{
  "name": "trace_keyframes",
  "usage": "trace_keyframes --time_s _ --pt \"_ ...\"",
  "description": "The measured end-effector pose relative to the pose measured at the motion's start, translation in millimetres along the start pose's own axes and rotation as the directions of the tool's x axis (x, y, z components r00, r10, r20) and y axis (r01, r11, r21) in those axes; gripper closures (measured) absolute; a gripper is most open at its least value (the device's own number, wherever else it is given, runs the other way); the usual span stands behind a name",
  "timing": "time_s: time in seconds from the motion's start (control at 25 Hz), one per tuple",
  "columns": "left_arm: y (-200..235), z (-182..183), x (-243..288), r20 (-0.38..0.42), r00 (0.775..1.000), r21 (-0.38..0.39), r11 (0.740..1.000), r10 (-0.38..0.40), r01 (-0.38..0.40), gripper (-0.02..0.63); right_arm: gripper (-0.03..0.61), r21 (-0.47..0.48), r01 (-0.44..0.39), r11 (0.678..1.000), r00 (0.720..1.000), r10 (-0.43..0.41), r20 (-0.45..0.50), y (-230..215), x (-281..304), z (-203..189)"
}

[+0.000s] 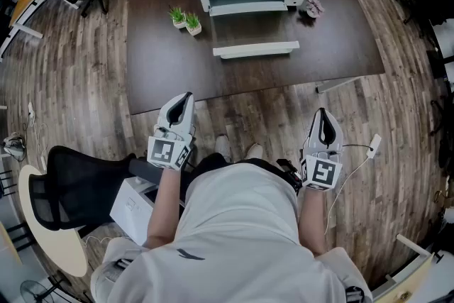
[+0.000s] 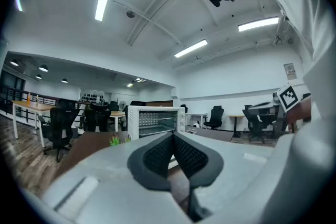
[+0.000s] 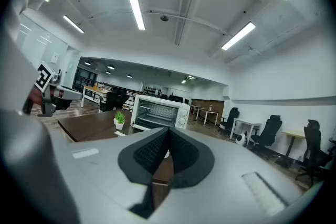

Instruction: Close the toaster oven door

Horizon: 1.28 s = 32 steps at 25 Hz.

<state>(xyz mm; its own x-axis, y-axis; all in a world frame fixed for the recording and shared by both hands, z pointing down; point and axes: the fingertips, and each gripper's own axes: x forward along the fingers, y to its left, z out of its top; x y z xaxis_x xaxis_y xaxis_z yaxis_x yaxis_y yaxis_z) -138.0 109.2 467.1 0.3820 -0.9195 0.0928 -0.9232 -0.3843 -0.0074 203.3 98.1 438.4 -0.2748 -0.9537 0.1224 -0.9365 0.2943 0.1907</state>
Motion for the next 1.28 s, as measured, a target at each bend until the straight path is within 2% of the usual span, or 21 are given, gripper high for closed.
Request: trace_keyframes --time_s 0.4,0.6,0.8,1.08,1.28 --pt "4.9 -1.2 -7.2 0.001 1.0 -0.02 1.0 0.01 -0.01 0.611 0.578 0.017 -0.005 1.0 1.0 0.005 0.022 6.9 -2.0 7.7" --pt "16.3 -2.7 -8.2 -0.004 1.0 -0.033 0.999 0.023 -0.023 0.611 0.577 0.04 -0.016 0.999 0.999 0.015 0.038 12.9 3.3 11.2" --pt "35.3 -2.2 -6.5 -0.013 0.999 -0.05 0.998 0.029 -0.03 0.61 0.575 0.017 -0.017 1.0 1.0 0.017 0.02 27.3 15.3 14.4" --pt "66.1 -7.0 14.9 -0.023 1.0 -0.071 0.997 -0.016 0.014 0.609 0.575 0.0 0.006 1.0 1.0 -0.006 -0.008 39.9 42.7 14.6" --pt "81.7 2.0 47.9 -0.016 1.0 -0.062 0.998 -0.025 0.024 0.61 0.575 -0.01 0.007 1.0 1.0 -0.007 -0.013 27.5 79.7 21.6"
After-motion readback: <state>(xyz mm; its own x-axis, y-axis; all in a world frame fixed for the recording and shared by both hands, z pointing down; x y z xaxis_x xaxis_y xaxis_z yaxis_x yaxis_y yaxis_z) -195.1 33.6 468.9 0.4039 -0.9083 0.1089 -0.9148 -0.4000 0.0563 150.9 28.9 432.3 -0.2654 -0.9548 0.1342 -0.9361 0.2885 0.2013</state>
